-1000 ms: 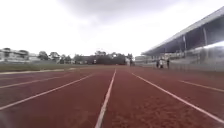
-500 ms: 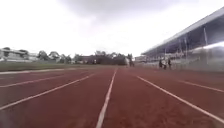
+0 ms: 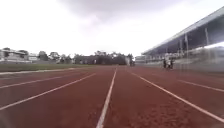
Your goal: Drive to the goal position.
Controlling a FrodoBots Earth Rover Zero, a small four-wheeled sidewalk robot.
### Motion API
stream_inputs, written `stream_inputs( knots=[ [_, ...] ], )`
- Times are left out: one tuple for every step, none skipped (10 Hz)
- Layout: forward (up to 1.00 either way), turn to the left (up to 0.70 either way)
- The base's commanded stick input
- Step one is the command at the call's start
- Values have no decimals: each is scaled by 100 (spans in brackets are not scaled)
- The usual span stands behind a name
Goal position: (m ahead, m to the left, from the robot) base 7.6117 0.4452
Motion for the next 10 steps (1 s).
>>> stream_inputs(
  knots=[
    [45,0],
    [45,0],
    [45,0],
    [45,0],
    [45,0],
    [45,0],
    [45,0],
    [45,0],
    [45,0],
    [45,0]
  ],
)
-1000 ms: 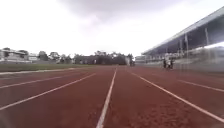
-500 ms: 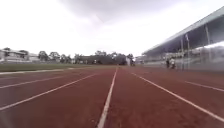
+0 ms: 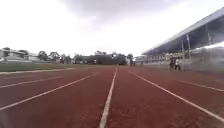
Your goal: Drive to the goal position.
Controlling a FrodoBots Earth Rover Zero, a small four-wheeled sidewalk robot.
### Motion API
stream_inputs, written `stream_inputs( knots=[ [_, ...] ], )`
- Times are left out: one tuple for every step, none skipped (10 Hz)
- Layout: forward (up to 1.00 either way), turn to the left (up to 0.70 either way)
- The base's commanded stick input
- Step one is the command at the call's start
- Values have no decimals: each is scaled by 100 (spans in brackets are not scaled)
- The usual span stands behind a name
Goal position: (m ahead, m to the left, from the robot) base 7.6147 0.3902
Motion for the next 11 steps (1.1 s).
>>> stream_inputs(
  knots=[
    [45,0],
    [45,0],
    [45,0],
    [45,0],
    [45,0],
    [45,0],
    [45,0],
    [45,0],
    [45,0],
    [45,0],
    [45,0]
  ],
)
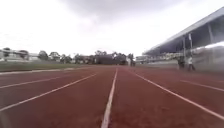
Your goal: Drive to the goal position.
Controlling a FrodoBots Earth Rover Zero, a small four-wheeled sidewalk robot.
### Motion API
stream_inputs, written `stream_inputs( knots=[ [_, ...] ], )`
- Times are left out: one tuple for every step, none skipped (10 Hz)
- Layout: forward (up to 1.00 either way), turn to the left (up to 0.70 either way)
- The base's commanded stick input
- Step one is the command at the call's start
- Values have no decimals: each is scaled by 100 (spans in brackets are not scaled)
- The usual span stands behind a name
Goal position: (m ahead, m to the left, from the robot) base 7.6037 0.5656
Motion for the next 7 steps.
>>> stream_inputs(
  knots=[
    [45,0],
    [45,0],
    [45,0],
    [45,0],
    [45,0],
    [45,0],
    [45,0]
  ],
)
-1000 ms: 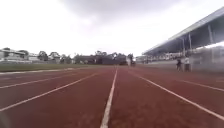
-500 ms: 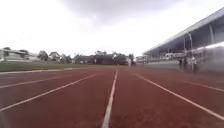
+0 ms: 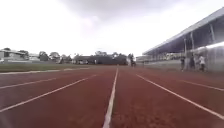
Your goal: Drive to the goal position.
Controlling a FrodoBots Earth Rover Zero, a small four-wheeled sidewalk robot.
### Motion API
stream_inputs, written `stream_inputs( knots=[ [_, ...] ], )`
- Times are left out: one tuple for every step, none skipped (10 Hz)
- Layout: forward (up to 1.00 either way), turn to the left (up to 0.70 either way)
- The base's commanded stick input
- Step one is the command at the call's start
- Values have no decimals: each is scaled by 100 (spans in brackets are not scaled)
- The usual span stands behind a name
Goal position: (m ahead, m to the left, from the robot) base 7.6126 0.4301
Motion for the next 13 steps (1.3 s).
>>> stream_inputs(
  knots=[
    [45,0],
    [45,0],
    [45,0],
    [45,0],
    [45,0],
    [45,0],
    [45,0],
    [45,0],
    [45,0],
    [45,0],
    [45,0],
    [45,0],
    [45,0]
  ],
)
